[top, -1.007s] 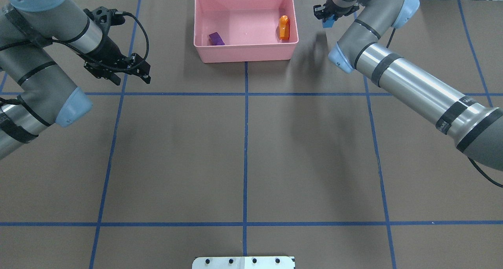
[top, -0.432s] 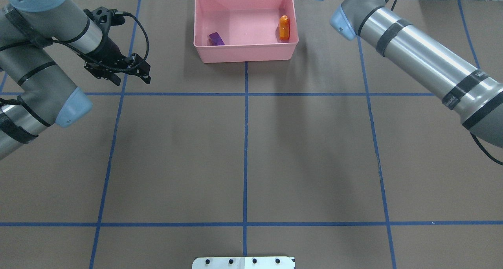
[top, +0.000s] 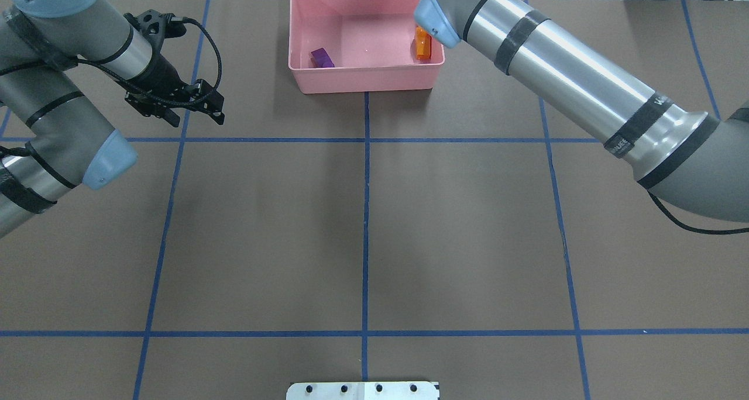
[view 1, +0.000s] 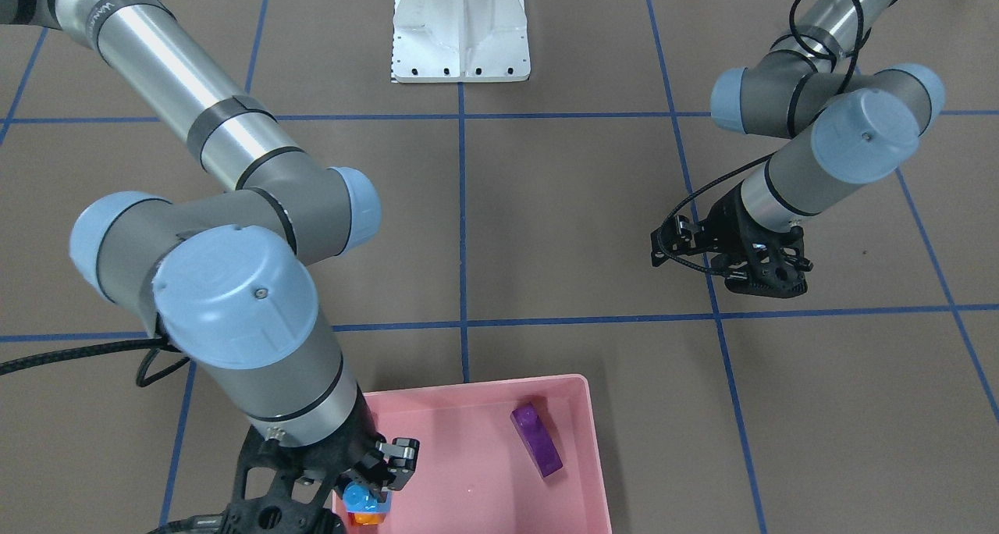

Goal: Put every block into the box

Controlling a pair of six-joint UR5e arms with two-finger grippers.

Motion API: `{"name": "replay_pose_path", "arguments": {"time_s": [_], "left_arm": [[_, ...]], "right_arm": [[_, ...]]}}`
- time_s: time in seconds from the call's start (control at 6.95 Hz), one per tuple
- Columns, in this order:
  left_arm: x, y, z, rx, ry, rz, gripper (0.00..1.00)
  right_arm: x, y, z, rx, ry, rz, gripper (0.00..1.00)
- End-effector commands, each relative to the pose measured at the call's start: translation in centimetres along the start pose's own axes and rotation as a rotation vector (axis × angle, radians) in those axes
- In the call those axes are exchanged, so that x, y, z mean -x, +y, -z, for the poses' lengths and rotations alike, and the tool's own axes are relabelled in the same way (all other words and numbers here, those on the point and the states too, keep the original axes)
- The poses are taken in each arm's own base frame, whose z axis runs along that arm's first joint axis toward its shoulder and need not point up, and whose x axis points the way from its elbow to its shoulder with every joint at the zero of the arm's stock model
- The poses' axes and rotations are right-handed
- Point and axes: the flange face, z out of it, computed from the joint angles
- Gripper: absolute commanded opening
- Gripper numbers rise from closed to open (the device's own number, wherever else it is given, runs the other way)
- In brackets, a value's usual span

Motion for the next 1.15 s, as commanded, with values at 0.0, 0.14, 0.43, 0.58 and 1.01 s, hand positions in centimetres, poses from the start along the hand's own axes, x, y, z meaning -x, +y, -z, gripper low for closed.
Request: {"name": "replay_pose_path", "arguments": {"time_s": [0.0, 0.14, 0.43, 0.58, 1.01], "left_arm": [[0.0, 0.0, 0.0, 0.0, 0.0, 0.0, 1.0], [0.0, 0.0, 0.0, 0.0, 0.0, 0.0, 1.0], [-0.1, 0.1, -0.3, 0.006, -0.002, -0.002, 1.0], [0.1, 0.0, -0.6, 0.008, -0.005, -0.005, 1.0], [-0.1, 0.0, -0.5, 0.008, -0.003, -0.007, 1.0]], "right_arm": [[1.1, 2.7, -1.1, 0.026, 0.082, 0.047, 0.07], [0.9, 3.8, -2.3, 0.028, 0.124, 0.093, 0.08], [-0.4, 4.3, -3.5, 0.022, 0.139, 0.102, 0.14], [-1.4, 4.4, -4.3, 0.029, 0.15, 0.103, 0.14], [-1.6, 5.6, -5.1, 0.032, 0.153, 0.128, 0.97]]}}
